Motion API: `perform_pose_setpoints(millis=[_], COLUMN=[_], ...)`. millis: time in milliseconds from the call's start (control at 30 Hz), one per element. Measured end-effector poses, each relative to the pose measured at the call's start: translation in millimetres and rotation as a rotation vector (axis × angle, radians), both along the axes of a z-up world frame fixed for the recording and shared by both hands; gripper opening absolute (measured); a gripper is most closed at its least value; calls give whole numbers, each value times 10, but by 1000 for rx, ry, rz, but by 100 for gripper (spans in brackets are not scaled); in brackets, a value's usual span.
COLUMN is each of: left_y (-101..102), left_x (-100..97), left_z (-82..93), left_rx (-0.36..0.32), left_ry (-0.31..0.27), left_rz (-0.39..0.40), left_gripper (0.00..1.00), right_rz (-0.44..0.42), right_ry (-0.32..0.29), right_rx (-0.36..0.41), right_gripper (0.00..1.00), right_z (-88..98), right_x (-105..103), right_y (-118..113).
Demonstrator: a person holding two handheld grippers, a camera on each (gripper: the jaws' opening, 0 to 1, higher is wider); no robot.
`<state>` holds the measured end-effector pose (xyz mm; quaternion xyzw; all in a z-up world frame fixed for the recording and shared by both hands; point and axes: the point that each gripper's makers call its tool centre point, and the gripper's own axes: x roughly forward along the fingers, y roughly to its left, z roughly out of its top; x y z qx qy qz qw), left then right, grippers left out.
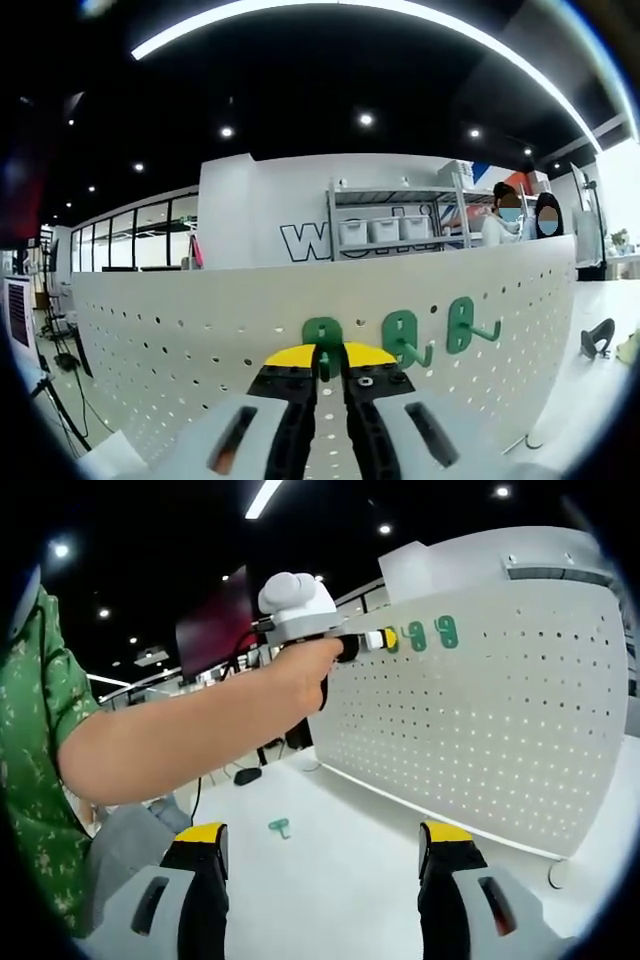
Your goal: Insert the hook assembly into the mounting plate slot until the hook locks in place.
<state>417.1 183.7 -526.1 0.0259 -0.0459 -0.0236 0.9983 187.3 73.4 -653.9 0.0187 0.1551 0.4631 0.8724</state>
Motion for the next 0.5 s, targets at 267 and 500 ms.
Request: perform_pose_setpoints(millis=[267,500], left_y=[-20,-3], left_x=[-21,-45], left_z=[16,22], left_rx=[-2,1], left_ry=[-9,-9], left_rz=[-6,-3], left_gripper=[15,16], right_rz=[-3,1], right_ry=[1,0], right_rx=[-2,-5], right_gripper=[79,79], right_z=[-5,2], right_x=[-7,-24], right_y=[-15,2])
